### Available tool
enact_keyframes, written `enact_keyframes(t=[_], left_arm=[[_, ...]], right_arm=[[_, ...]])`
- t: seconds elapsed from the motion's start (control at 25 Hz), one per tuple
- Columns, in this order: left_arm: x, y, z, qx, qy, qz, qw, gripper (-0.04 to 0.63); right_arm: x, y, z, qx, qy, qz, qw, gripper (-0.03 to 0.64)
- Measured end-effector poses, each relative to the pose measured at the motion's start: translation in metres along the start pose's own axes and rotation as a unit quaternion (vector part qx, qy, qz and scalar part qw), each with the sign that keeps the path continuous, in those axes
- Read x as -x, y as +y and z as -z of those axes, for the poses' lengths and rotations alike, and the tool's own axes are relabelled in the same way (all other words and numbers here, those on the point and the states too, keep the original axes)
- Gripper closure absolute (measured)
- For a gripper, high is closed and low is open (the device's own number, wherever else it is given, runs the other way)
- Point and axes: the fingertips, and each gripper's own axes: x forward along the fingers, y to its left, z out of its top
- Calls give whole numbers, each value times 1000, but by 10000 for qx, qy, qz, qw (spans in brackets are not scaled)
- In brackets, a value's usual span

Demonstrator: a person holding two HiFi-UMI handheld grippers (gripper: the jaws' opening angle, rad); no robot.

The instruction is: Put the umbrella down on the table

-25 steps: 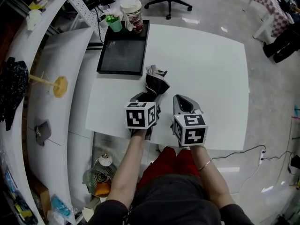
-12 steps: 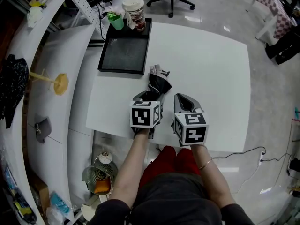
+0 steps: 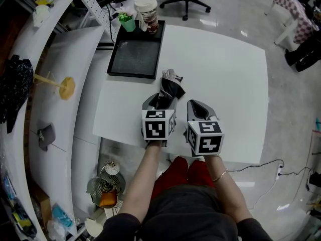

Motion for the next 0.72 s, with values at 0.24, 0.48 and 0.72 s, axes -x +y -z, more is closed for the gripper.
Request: enact_keyframes(t=[0.24, 0.48, 0.72], left_arm=[[19, 1, -20, 97, -572, -25, 9983, 341], [46, 1, -37, 181, -1073, -120, 9940, 370], [75, 2, -46, 228, -1434, -305, 9889, 426]], right_arm=[[6, 5, -2, 26, -55, -63, 10000, 598], [17, 11, -7, 67, -187, -170, 9997, 598], [30, 14, -12, 88, -305, -245, 9992, 598]])
